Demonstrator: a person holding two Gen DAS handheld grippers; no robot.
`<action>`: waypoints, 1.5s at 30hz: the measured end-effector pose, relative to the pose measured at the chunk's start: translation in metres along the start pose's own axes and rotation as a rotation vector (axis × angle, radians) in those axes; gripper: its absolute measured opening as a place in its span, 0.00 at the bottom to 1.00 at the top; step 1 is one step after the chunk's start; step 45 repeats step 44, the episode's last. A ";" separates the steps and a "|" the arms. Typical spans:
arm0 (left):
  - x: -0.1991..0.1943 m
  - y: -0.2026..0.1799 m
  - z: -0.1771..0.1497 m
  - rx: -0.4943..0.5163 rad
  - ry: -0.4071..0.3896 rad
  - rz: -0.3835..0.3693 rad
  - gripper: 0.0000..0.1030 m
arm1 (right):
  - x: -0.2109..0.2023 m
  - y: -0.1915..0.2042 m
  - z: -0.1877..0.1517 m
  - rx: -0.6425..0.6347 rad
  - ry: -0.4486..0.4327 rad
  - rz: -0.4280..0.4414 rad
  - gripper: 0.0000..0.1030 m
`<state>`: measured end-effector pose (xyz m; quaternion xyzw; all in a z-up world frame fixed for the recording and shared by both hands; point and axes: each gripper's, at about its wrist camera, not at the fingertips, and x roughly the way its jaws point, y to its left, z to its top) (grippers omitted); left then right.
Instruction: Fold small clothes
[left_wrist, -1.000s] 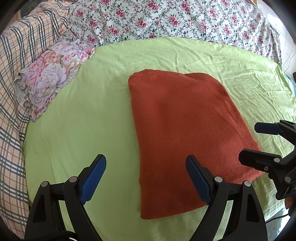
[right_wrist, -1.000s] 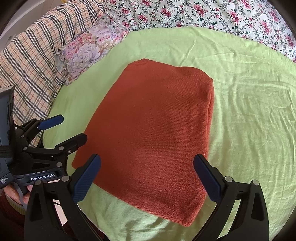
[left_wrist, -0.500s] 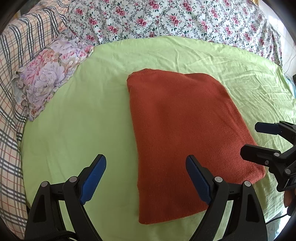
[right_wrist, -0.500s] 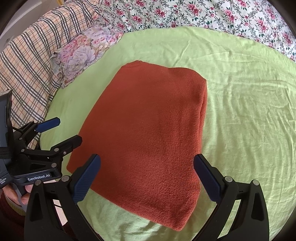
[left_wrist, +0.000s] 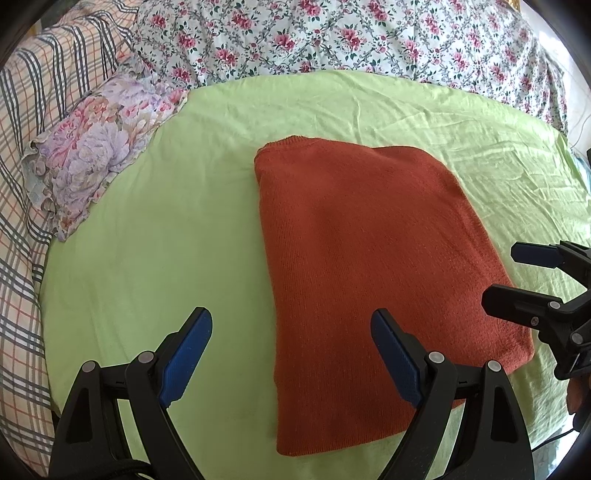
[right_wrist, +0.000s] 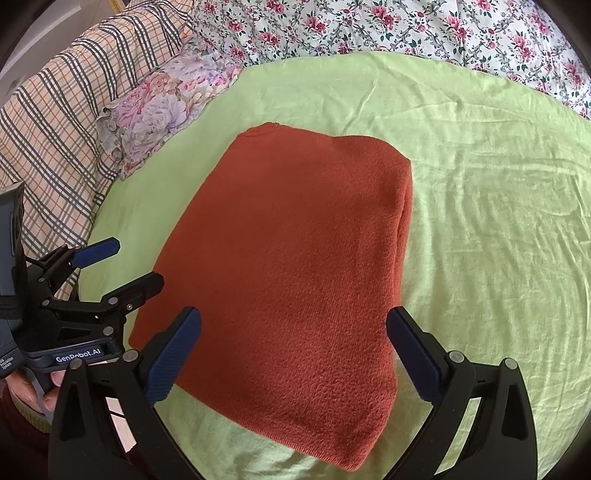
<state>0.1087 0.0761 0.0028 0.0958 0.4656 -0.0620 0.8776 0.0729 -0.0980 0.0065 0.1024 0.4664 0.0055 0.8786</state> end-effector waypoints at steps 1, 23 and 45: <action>0.001 0.000 0.001 -0.001 0.000 -0.001 0.86 | 0.000 0.000 0.000 0.001 -0.001 -0.001 0.97; 0.007 -0.002 0.010 -0.003 -0.015 0.012 0.86 | 0.006 -0.001 0.012 0.008 -0.016 -0.002 0.97; 0.011 0.007 0.009 -0.042 -0.009 0.039 0.86 | 0.013 -0.014 0.014 0.034 -0.013 -0.008 0.97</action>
